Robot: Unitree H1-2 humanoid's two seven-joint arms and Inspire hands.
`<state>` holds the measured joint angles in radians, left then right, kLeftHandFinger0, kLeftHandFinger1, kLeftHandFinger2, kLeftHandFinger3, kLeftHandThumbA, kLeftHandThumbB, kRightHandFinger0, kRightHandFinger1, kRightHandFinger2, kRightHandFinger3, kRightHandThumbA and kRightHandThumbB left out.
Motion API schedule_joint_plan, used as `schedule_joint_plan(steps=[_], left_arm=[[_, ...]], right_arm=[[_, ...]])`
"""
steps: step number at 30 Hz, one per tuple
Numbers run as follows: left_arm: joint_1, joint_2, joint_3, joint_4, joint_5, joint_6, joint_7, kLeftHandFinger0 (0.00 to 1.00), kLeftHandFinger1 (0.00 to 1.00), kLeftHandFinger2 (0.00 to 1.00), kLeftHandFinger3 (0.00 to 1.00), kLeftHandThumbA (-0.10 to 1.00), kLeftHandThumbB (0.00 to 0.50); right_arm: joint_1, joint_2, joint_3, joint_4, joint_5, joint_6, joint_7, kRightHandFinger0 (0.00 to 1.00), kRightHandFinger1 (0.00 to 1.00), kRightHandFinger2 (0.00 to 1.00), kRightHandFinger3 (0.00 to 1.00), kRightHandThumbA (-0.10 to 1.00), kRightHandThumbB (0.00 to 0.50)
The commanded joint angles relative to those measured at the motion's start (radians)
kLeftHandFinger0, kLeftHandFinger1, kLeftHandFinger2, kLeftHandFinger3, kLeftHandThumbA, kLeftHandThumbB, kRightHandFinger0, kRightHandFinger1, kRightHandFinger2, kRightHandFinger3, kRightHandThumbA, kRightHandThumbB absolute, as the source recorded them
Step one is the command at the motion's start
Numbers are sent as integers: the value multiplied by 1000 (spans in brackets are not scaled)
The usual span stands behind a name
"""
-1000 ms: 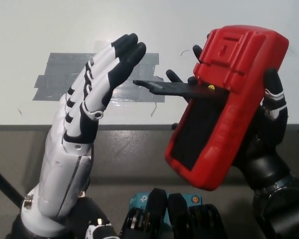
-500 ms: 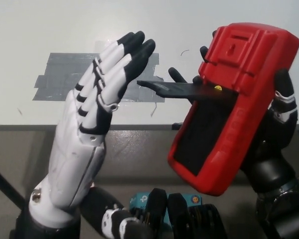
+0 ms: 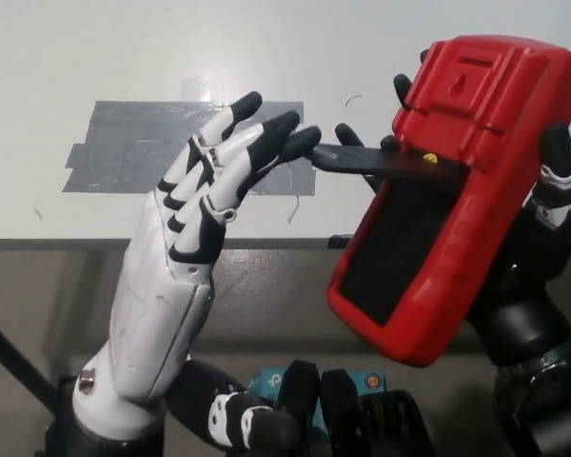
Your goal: The robot first picks the multimeter with right hand and then unfolds the black stand on the back of it using left hand
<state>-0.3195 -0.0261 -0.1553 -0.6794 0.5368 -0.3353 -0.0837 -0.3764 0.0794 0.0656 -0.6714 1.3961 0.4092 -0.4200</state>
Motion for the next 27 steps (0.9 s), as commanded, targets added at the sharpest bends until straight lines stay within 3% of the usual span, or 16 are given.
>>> schedule_joint_plan(steps=[1,4,7,9,13,17,18,20,23,27], left_arm=[[32,-29,-18,7,35,-103,57,1000,815,804,1000,1000,392],[42,-26,-26,10,22,-124,54,1000,826,814,1000,1000,378],[44,-32,-30,10,13,-131,57,1000,788,768,1000,1000,397],[43,-30,-50,15,-28,-134,68,1000,743,729,1000,1000,422],[51,-11,-77,23,-36,-135,51,1000,634,623,1000,1000,448],[104,-11,-110,36,19,-135,54,1000,556,558,1000,1000,435],[115,-2,-136,50,35,-135,82,1000,510,514,1000,1000,411],[128,28,-174,72,24,-135,99,998,500,507,1000,1000,395],[169,28,-179,75,33,-135,50,1000,479,499,1000,1000,426],[210,57,-212,87,49,-135,57,1000,502,456,1000,1000,401]], right_arm=[[-55,24,-12,-46,1,-66,-17,834,0,655,766,-100,116],[-57,22,-12,-42,3,-70,-12,864,0,652,779,-100,102],[-61,17,-11,-36,-1,-69,0,786,0,649,829,-100,104],[-64,20,-13,-37,-2,-73,-9,743,0,651,839,-100,115],[-69,29,-13,-45,1,-81,-24,767,0,623,817,-100,130],[-69,36,-15,-65,17,-91,-54,790,0,587,810,-100,138],[-70,38,-19,-67,28,-96,-54,769,0,577,808,-100,136],[-72,43,-21,-73,37,-104,-61,755,0,572,797,-100,131],[-77,40,-24,-78,45,-111,-71,725,0,580,802,-100,134],[-86,52,-31,-94,62,-129,-119,649,0,579,823,-100,145]])
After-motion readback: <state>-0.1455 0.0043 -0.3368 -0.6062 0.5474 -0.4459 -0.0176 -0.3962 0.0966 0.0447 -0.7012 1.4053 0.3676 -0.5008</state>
